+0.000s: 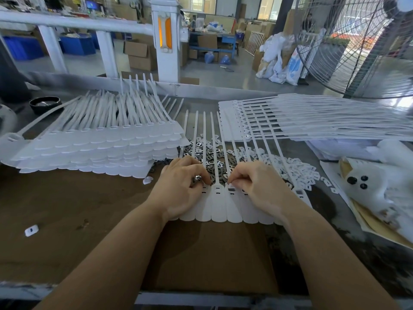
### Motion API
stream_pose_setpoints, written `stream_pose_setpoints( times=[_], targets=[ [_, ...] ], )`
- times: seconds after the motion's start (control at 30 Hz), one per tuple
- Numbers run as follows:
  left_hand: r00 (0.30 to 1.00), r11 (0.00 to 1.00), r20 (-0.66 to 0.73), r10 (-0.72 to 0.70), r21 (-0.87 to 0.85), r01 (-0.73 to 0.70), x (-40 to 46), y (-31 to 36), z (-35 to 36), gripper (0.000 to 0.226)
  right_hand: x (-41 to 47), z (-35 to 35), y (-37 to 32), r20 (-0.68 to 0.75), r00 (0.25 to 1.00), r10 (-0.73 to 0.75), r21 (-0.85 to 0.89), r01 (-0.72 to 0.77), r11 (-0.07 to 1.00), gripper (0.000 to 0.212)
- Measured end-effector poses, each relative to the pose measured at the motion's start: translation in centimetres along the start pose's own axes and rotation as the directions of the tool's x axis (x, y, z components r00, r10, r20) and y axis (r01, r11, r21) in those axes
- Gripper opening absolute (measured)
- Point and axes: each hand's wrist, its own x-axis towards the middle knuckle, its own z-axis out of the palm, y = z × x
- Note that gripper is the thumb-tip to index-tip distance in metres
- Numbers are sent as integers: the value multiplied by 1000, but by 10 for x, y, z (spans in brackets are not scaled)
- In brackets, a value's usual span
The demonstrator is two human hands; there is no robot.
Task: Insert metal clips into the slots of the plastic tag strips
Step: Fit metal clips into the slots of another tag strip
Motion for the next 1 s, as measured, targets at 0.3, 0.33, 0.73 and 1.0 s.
stream_pose_setpoints(
  times=[0.3,0.33,0.73,1.0],
  targets=[
    [1000,1000,-3,3,-3,-3,0,0,0,24,3,-2,-3,62,996,64,11,-65,998,13],
    [1000,1000,-4,3,-3,-3,1,0,0,23,4,-2,-4,62,995,72,6,-72,997,13],
    [1000,1000,-17,5,-13,-6,1,-2,1,25,11,-6,-6,132,976,173,93,-186,978,12],
    [1000,1000,-7,6,-12,-6,1,-3,1,25,12,-9,-6,206,956,210,145,-242,959,14]
  ],
)
